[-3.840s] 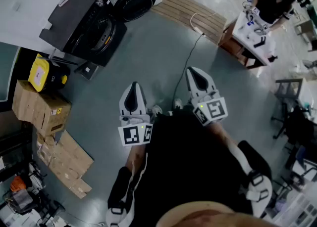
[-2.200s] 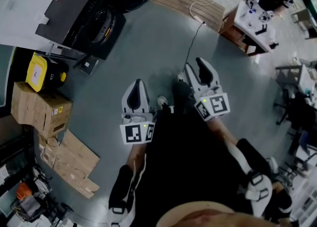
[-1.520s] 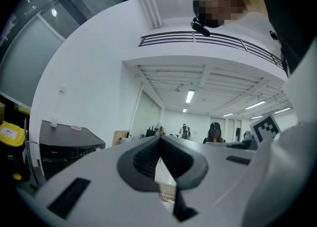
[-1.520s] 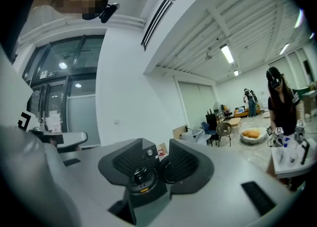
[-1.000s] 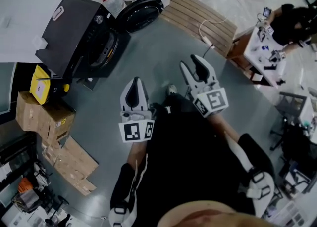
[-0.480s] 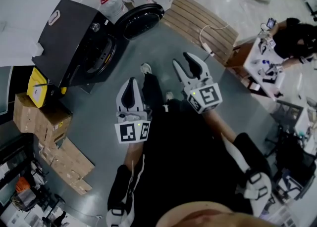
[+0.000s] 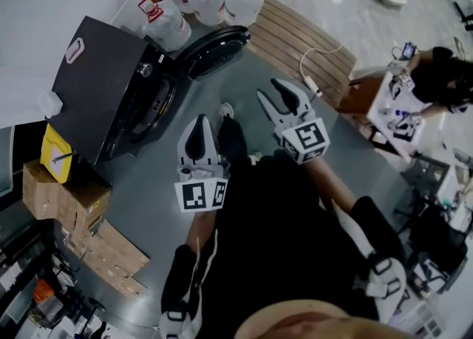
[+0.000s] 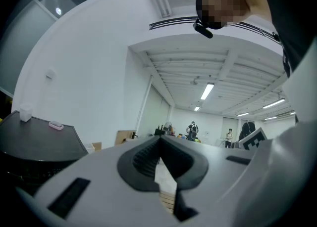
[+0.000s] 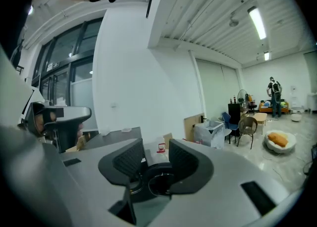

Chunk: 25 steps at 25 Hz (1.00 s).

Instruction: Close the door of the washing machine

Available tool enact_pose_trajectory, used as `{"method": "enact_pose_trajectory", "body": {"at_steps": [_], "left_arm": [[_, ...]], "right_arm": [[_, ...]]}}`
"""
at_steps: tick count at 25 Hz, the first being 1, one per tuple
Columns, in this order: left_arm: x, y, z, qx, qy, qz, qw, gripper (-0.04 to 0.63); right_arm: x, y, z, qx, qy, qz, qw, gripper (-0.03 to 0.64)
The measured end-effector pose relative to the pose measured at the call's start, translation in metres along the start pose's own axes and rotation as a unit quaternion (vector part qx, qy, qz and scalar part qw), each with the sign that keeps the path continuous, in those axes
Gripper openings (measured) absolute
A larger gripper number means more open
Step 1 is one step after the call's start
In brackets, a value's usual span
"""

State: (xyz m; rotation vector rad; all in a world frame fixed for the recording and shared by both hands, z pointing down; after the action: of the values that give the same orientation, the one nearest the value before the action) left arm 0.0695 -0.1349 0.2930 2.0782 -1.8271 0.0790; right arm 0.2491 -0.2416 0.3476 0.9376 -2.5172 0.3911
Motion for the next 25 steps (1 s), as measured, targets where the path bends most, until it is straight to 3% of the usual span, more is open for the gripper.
{"method": "enact_pose_trajectory", "body": {"at_steps": [10,17,22,25], "left_arm": [[0.110,0.082,0.036,-0.013,0.035,-0.025,0.9990,0.005],[0.170,0.118,0.036,-0.006,0.058,-0.046,0.9972,0.005],[0.198,0.136,0.027,-0.007,0.074,-0.055,0.9957,0.005],[0.211,0.143,0.025,-0.011,0.076,-0.053,0.9957,0.005]], "right_arm": [[0.150,-0.053,0.028,-0.036,0.095,0.027,0.994,0.160],[0.240,-0.085,0.011,-0.105,0.169,0.067,0.978,0.160],[0.293,-0.099,-0.015,-0.151,0.227,0.098,0.957,0.160],[0.317,-0.107,-0.035,-0.194,0.276,0.123,0.933,0.160]]}}
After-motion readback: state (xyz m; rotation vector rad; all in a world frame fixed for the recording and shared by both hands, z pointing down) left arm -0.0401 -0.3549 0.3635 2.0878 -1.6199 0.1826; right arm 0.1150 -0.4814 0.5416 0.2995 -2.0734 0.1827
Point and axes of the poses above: the fingertips, and each gripper's own axes: x forward along the fingers, y to its left, z out of its top, the point moved 5 cm from there along -x, backward along the fingers, and after that the axes turned 13 degrees about y, right-handed, at the moved point
